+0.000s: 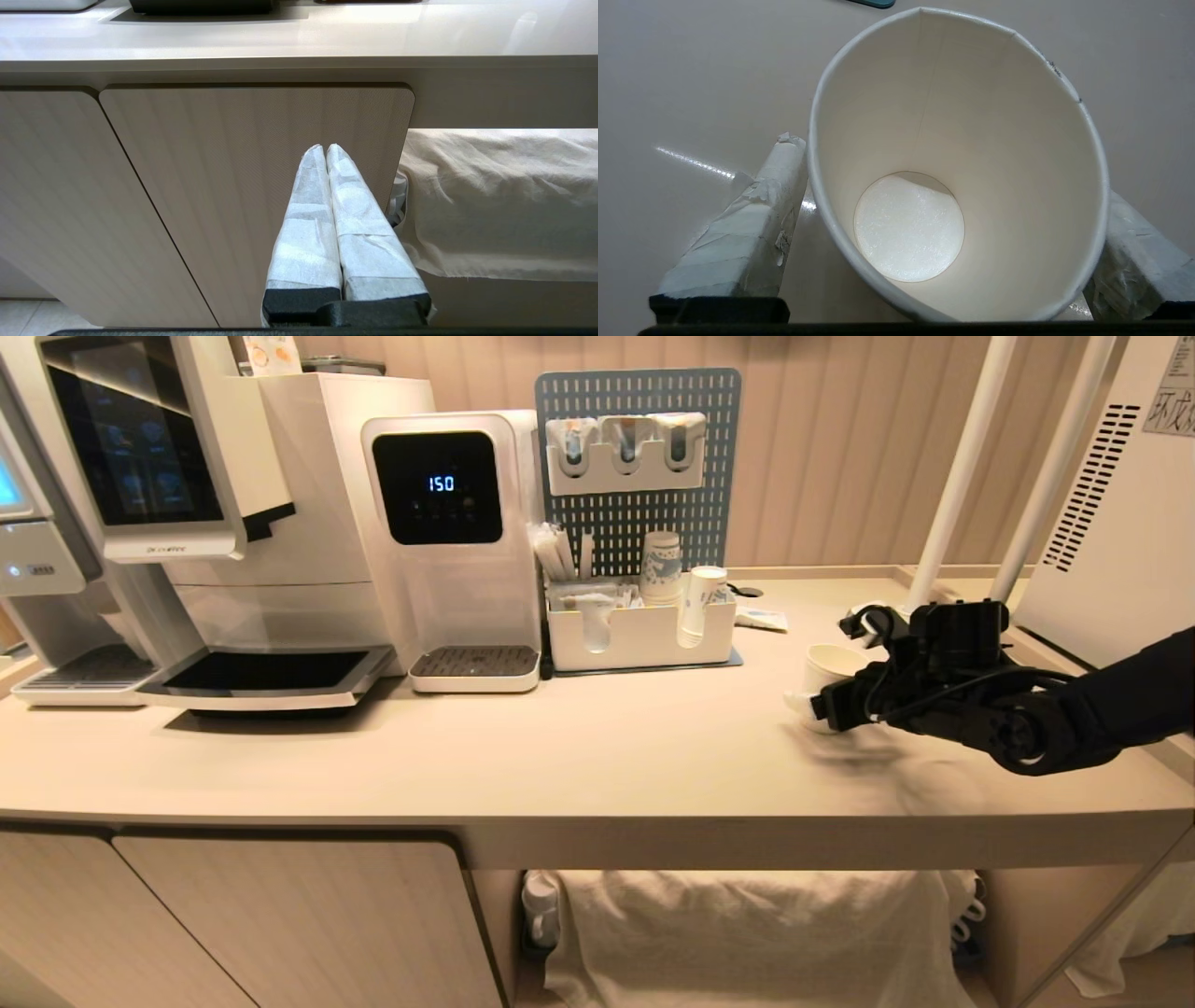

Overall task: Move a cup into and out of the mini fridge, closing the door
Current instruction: Put the paper cup in the freezer

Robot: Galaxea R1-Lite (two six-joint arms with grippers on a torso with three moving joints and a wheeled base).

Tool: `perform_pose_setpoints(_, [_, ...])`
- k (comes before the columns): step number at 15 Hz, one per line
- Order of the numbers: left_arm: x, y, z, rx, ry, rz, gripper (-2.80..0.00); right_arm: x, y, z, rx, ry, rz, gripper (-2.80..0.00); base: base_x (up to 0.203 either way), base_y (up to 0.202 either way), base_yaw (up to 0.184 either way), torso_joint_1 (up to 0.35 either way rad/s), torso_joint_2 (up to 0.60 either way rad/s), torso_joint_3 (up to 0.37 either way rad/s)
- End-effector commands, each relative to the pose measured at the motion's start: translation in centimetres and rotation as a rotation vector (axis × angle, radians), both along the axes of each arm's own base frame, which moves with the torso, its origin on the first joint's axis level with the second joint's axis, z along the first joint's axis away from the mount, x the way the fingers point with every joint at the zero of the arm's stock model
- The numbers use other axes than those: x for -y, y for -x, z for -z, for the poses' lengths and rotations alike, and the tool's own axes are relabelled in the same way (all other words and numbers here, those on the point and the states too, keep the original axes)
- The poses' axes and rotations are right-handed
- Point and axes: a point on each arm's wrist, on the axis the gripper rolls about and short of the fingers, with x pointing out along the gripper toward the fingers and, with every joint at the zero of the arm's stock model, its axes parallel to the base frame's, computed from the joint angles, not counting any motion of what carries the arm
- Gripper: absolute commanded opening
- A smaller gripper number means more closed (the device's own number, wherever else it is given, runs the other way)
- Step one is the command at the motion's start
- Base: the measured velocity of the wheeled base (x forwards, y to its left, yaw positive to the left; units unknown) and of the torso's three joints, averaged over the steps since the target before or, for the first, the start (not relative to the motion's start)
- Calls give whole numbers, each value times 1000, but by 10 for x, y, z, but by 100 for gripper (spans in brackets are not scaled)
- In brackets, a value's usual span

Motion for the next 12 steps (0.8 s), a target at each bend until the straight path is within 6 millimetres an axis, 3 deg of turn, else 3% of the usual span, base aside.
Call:
perform_pose_setpoints(1, [0, 0, 0, -1, 0, 0, -280, 4, -2, 4, -2, -14, 15, -280, 0, 0, 0, 0, 0, 0])
perform_pose_setpoints(5, [0, 0, 0, -1, 0, 0, -280, 6, 1, 4, -22, -11, 21, -280, 0, 0, 0, 0, 0, 0])
perform_pose_setpoints(6, [0, 0, 0, -1, 0, 0, -280, 6, 6, -6, -8, -15, 21, -280, 0, 0, 0, 0, 0, 0])
perform_pose_setpoints(9, [0, 0, 0, -1, 0, 0, -280, 10, 29, -52, 39, -39, 31, -280, 0, 0, 0, 0, 0, 0])
perform_pose_setpoints(12, [0, 0, 0, -1, 0, 0, -280, 24, 88, -121, 53, -59, 95, -280, 0, 0, 0, 0, 0, 0])
